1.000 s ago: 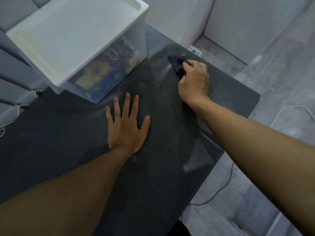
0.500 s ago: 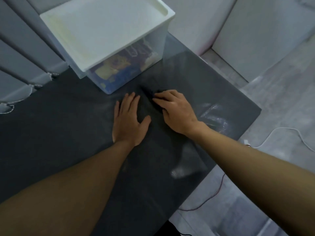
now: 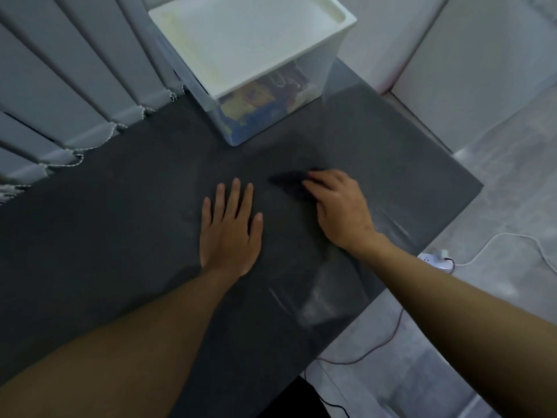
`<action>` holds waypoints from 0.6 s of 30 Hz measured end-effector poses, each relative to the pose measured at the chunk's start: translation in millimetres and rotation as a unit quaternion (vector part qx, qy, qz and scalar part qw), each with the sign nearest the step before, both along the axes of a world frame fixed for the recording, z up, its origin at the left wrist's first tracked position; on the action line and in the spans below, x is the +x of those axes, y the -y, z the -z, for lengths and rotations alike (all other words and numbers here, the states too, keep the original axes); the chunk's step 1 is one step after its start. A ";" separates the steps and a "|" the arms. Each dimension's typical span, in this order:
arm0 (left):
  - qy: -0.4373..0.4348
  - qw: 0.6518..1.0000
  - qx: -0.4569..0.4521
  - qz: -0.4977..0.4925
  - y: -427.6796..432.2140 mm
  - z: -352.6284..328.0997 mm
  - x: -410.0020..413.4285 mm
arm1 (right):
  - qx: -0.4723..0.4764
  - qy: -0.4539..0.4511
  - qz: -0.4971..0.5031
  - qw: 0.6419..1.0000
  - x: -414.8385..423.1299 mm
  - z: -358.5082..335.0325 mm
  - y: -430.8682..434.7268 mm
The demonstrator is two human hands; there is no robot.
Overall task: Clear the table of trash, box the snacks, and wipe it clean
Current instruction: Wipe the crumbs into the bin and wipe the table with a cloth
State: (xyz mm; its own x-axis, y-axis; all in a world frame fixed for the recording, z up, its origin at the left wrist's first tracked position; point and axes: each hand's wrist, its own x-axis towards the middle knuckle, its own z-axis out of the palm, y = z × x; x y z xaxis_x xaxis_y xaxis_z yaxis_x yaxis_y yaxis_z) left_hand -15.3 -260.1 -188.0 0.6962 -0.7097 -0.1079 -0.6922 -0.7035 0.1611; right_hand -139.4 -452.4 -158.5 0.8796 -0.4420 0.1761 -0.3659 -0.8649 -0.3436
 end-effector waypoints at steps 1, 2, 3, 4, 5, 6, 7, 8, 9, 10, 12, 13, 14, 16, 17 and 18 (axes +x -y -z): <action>0.005 1.000 0.003 0.002 0.7 0.7 1.2 | 0.015 0.005 0.078 0.997 -1.5 -0.9 3.8; 0.006 1.000 0.005 -0.002 3.1 0.8 1.1 | 0.032 0.003 0.140 0.990 -2.9 -1.6 3.3; 0.006 1.000 0.000 -0.008 5.8 0.3 0.0 | 0.038 0.002 0.159 0.987 -5.0 -1.6 -1.1; 0.002 1.000 -0.007 -0.016 8.8 -1.2 -1.3 | 0.036 0.003 0.138 0.990 -9.1 -1.3 -7.8; -0.002 1.000 -0.016 -0.026 11.9 -3.2 -2.5 | 0.030 0.008 0.086 0.996 -15.6 -0.1 -14.5; -0.006 0.999 -0.027 -0.035 14.8 -5.5 -3.2 | 0.022 0.013 0.018 1.000 -24.2 1.0 -18.7; -0.013 0.998 -0.040 -0.042 18.0 -7.9 -3.0 | 0.016 0.010 -0.045 0.999 -33.9 0.9 -18.0; -0.018 0.998 -0.051 -0.044 21.5 -10.4 -2.3 | 0.006 -0.003 -0.087 0.996 -42.7 -0.7 -12.1; -0.020 0.998 -0.055 -0.037 26.3 -12.7 -2.3 | -0.008 -0.012 -0.103 0.995 -50.3 -0.8 -2.1; -0.020 0.998 -0.054 -0.024 32.4 -14.0 -3.2 | -0.021 -0.015 -0.083 0.996 -56.7 -0.6 8.5; -0.027 0.999 -0.045 0.003 48.3 -14.0 -7.2 | -0.017 -0.009 0.056 0.998 -67.1 0.1 27.8; -0.031 0.999 -0.035 0.009 56.0 -12.6 -10.0 | 0.006 -0.003 0.146 0.989 -69.1 -0.3 32.0; -0.027 0.999 -0.020 0.011 62.6 -10.3 -12.8 | 0.027 0.003 0.216 0.976 -68.4 0.0 30.9; 0.004 1.000 0.022 0.014 68.4 -4.5 -16.8 | 0.041 0.018 0.241 0.969 -64.9 1.7 18.8; 0.019 0.999 0.036 0.015 68.4 -1.7 -17.1 | 0.037 0.024 0.200 0.979 -66.0 3.5 12.2; 0.027 0.999 0.044 0.014 67.7 0.3 -16.2 | 0.029 0.028 0.136 0.990 -69.5 4.7 7.8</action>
